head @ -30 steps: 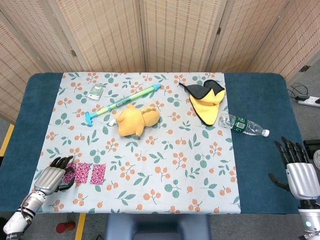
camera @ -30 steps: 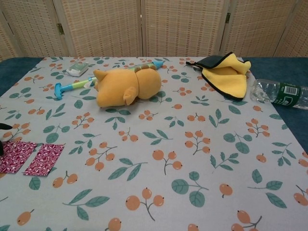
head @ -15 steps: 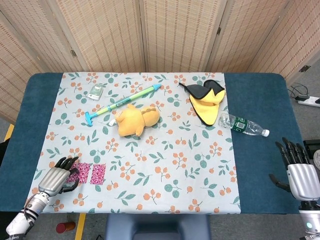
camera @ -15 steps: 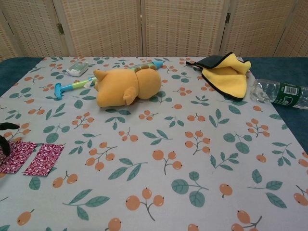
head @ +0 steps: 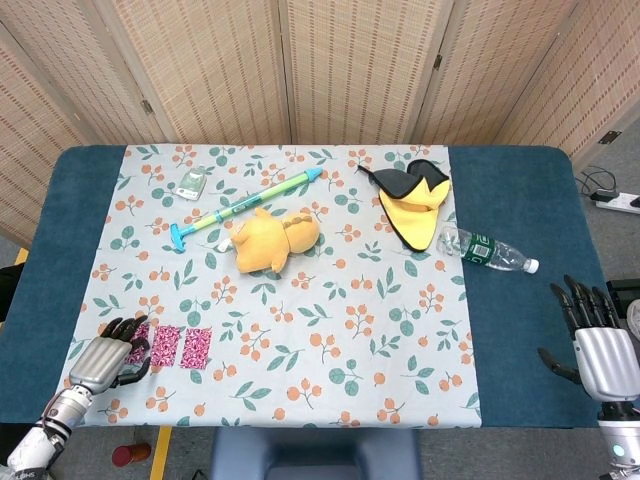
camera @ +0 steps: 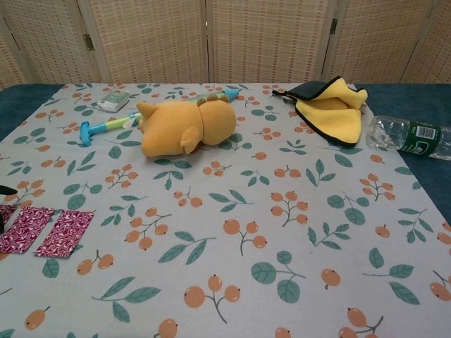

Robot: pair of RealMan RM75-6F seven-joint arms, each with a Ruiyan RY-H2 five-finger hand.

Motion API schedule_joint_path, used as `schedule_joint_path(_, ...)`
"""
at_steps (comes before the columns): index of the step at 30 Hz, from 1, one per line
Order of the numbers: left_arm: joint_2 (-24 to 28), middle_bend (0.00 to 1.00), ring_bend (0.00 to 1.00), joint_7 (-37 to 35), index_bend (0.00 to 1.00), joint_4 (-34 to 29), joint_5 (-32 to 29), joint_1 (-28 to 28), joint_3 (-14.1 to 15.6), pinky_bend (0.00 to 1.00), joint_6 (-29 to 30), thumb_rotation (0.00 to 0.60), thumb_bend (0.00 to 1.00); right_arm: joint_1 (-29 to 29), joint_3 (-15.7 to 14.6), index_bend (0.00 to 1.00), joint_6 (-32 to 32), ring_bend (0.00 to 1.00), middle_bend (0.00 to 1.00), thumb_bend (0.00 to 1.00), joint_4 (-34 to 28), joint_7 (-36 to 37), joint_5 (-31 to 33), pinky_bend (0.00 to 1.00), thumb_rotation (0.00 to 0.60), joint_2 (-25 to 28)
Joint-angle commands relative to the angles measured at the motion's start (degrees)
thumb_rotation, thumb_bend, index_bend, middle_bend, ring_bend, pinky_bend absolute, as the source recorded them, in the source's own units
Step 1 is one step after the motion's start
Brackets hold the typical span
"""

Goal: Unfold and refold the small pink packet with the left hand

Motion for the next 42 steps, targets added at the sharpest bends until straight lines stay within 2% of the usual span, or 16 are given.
schedule_joint_path(1, 0.0, 0.00, 0.00, -0.2, 0.35, 0.1, 0.1, 0.2, 0.0, 0.00, 0.2, 0.116, 0.53, 0.0, 0.0, 0.00, 0.0, 0.00, 0.00, 0.25, 0.0, 0.0, 0.0, 0.00, 0.600, 0.0)
schedule_joint_path(12, 0.5, 0.00, 0.00, 0.1, 0.32, -1.7, 0.8, 0.2, -1.0, 0.00, 2.1, 0.115, 0.53, -0.3, -0.1, 0.00, 0.5, 0.00, 0.00, 0.25, 0.4, 0.6, -0.1, 0.00, 0.600, 0.0)
schedule_joint_path(17, 0.3, 0.00, 0.00, 0.3, 0.27, -3.7, 2.7, -1.0, -2.1, 0.00, 3.5, 0.200, 0.52, -0.5, 0.0, 0.00, 0.9, 0.00, 0.00, 0.25, 0.6, 1.0, -0.2, 0.00, 0.600, 0.3)
schedule_joint_path(20, -0.2, 0.00, 0.00, 1.8, 0.24, -4.9, 3.8, -2.3, -2.5, 0.00, 3.2, 0.222, 0.51, -0.6, 0.1, 0.00, 0.9, 0.00, 0.00, 0.25, 0.8, 1.4, 0.1, 0.00, 0.600, 0.4)
schedule_joint_path(24, -0.4, 0.00, 0.00, 5.3, 0.19, -6.9, 4.0, -4.1, -2.8, 0.00, 1.0, 0.269, 0.43, -0.7, 0.1, 0.00, 0.8, 0.00, 0.00, 0.25, 1.3, 1.9, 0.3, 0.00, 0.600, 0.4)
schedule_joint_path(31, -1.5, 0.00, 0.00, 11.7, 0.14, -9.5, 1.3, -5.3, -3.7, 0.00, -1.5, 0.274, 0.34, -0.5, 0.2, 0.00, 0.5, 0.00, 0.00, 0.25, 1.6, 2.4, 0.4, 0.00, 0.600, 0.5)
schedule_joint_path(42, -1.8, 0.00, 0.00, 20.4, 0.16, -13.6, -5.9, -5.7, -3.8, 0.00, -5.1, 0.283, 0.33, -0.3, 0.2, 0.00, 0.1, 0.00, 0.00, 0.25, 1.6, 2.4, 0.4, 0.00, 0.600, 0.4)
